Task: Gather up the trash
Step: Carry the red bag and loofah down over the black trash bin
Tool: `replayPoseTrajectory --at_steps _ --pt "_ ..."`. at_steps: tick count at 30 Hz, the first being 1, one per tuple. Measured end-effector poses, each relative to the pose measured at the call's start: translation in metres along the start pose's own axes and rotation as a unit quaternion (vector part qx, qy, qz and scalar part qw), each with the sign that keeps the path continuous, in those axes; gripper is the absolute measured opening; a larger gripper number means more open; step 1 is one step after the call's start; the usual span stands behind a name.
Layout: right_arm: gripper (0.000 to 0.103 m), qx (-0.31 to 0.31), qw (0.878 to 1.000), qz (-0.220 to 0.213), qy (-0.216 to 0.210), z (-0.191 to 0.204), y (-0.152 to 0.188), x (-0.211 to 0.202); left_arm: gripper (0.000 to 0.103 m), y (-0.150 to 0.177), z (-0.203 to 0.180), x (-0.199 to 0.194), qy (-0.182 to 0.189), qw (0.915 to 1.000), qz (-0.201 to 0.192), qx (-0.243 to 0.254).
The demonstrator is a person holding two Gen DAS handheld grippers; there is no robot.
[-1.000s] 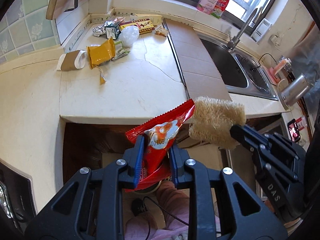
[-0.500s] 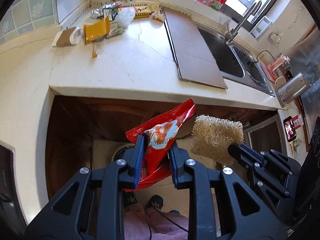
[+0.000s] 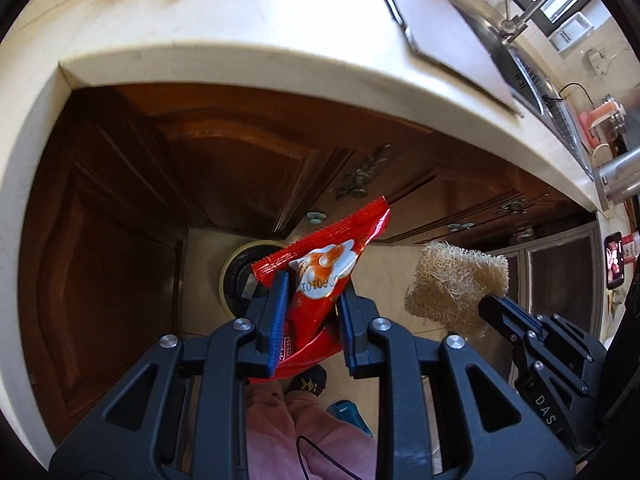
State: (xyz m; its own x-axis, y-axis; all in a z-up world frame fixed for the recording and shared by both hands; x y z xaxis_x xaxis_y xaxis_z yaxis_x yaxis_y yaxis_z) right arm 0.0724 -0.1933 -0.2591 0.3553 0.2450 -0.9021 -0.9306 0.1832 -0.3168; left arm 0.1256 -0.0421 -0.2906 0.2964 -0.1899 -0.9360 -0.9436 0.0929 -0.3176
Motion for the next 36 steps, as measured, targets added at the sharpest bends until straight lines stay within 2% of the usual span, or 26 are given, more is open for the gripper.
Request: replayPoseTrajectory --at_steps 13,21,28,33,36 --pt "0.003 0.044 0.998 0.043 0.010 -0.058 0.019 0.090 0.020 0.030 0.003 0.109 -0.013 0.9991 0.038 -0.015" --pt "0.003 0.062 0.996 0.055 0.015 -0.071 0.026 0.130 0.021 0.040 0.008 0.169 -0.011 0.9978 0.062 -0.019" --pt "0.003 0.075 0.995 0.062 0.021 -0.077 0.027 0.153 0.022 0.046 0.008 0.201 -0.014 0.9966 0.080 -0.014" --pt "0.003 0.076 0.995 0.067 0.020 -0.080 0.028 0.161 0.032 0.046 0.011 0.213 -0.006 0.9961 0.087 -0.016" --pt "0.003 0.075 0.995 0.068 0.018 -0.080 0.029 0.170 0.045 0.048 0.015 0.216 -0.008 0.9958 0.090 -0.014"
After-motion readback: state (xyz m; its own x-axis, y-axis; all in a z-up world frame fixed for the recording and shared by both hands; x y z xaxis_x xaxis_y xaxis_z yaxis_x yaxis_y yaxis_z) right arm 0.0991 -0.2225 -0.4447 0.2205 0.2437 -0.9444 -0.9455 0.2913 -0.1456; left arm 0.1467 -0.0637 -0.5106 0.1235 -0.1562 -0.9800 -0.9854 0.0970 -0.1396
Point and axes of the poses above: each gripper's, at about its wrist camera, not at the fingertips, and x roughly the way its jaws point, z to its left, y to its underside, the point moved 8 cm from there along x, roughly the way its jaws point, and after that the axes turned 12 degrees about x, right-handed, at the moved point
